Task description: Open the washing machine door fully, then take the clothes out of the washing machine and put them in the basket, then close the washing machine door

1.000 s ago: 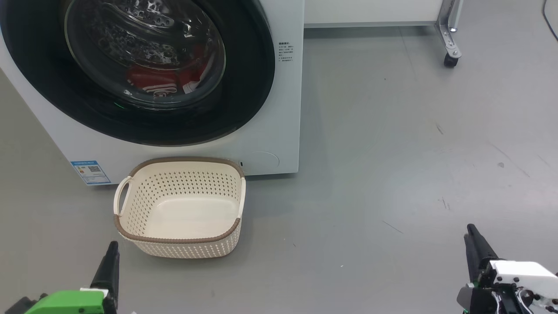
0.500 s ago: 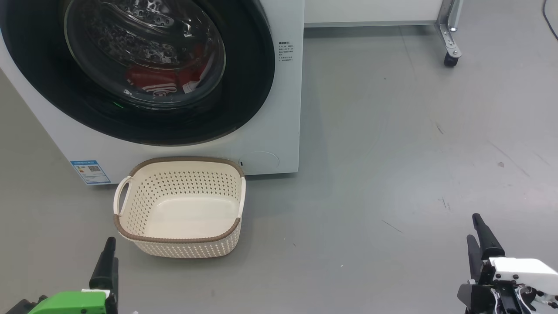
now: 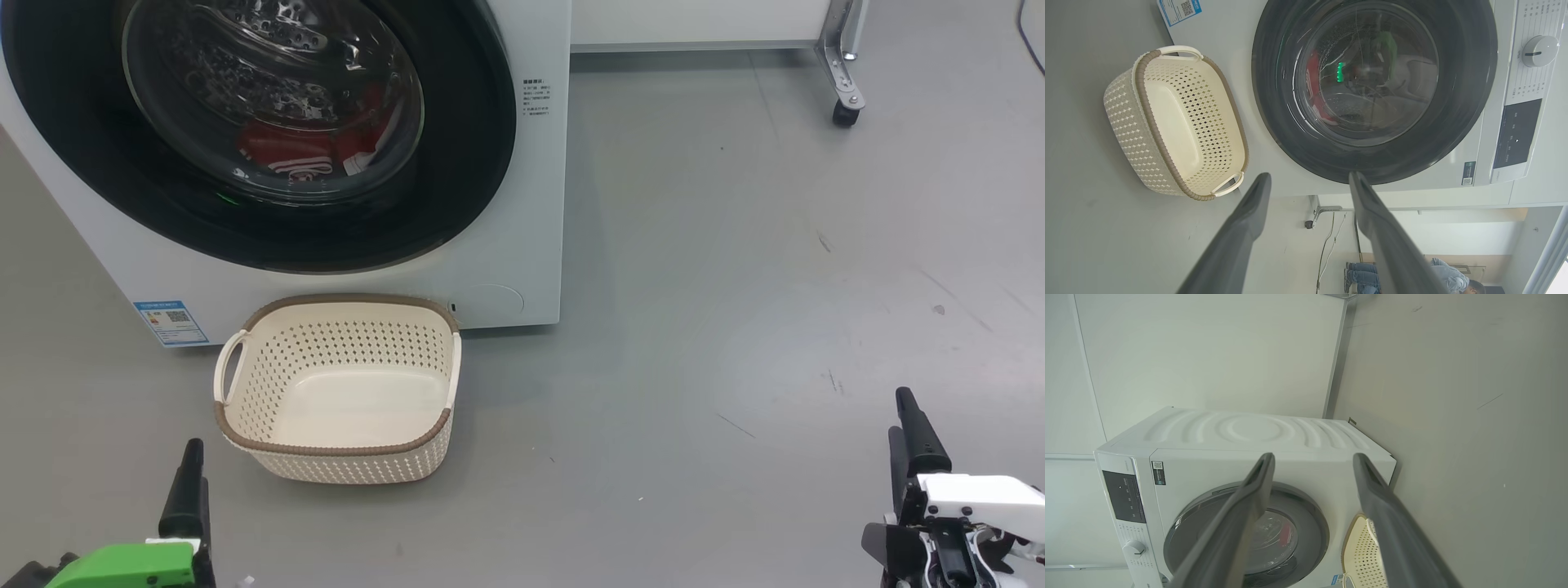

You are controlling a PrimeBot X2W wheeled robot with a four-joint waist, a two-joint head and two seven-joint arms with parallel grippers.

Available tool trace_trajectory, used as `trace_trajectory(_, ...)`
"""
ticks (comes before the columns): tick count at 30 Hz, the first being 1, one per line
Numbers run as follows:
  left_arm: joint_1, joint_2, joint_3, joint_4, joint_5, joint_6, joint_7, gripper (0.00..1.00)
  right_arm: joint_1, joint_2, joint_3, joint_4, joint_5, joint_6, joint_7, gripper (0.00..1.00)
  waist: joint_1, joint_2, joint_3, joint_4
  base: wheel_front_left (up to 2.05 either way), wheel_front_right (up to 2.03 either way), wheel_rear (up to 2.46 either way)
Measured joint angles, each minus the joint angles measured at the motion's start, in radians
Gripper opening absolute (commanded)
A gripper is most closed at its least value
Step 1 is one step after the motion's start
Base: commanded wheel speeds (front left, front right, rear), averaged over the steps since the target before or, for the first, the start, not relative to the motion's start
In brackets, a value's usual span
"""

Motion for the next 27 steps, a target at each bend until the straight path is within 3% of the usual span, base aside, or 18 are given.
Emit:
trace_trajectory(12, -0.011, 0.000, 0.006, -0.054, 0.085, 0.000, -0.049, 1.00, 0.000, -0.003, 0.006, -0.070, -0.121, 0.000, -0.045, 1.00, 0.0000, 0.0000, -0.006, 0.005, 0.00, 0.00, 0.00)
trace_trajectory(27, -0.013, 0.002, -0.008, -0.125, 0.336, 0.000, -0.099, 1.00, -0.003, -0.022, 0.046, -0.146, -0.356, 0.000, -0.094, 1.00, 0.0000, 0.0000, -0.011, 0.012, 0.00, 0.00, 0.00)
